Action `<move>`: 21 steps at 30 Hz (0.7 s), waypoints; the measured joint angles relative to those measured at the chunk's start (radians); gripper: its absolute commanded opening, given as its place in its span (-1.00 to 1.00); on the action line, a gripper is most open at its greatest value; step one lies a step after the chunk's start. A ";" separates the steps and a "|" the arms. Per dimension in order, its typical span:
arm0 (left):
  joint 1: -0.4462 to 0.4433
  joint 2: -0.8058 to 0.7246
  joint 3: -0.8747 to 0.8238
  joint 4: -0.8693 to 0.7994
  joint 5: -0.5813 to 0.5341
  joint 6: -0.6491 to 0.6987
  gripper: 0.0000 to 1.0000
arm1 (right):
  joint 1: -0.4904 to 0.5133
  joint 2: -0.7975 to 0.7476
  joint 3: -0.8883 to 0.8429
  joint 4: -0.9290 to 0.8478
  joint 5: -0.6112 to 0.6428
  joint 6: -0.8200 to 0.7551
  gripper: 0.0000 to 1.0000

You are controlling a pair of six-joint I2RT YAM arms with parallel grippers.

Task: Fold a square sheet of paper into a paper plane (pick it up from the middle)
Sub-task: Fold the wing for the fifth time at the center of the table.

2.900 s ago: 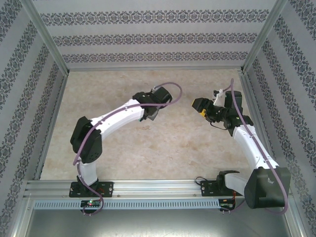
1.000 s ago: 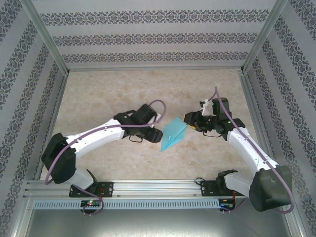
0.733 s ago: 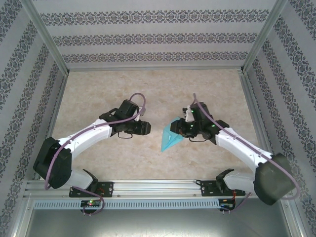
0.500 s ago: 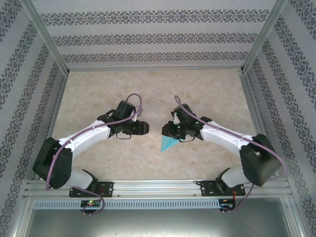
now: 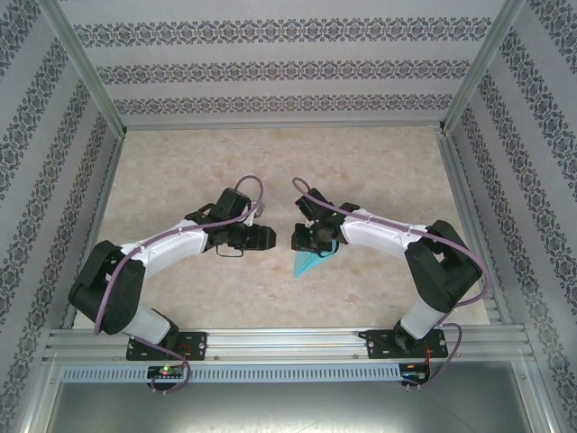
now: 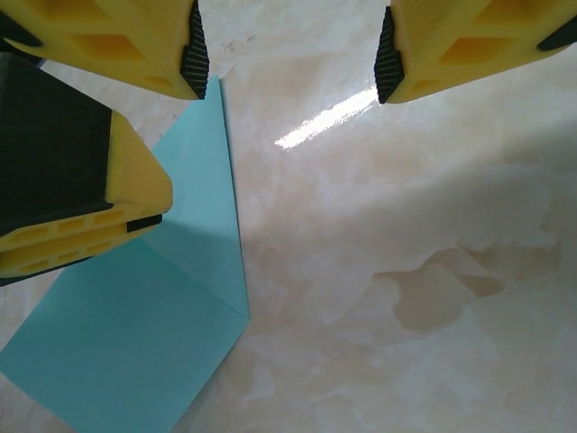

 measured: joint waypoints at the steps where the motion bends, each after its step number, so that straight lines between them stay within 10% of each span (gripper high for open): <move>1: -0.002 0.007 0.000 0.005 0.002 -0.002 0.09 | 0.000 0.000 0.000 -0.012 0.007 -0.004 -0.55; 21: -0.173 0.231 0.177 0.026 0.001 -0.017 -0.21 | -0.058 -0.060 -0.131 -0.058 0.047 -0.032 -0.64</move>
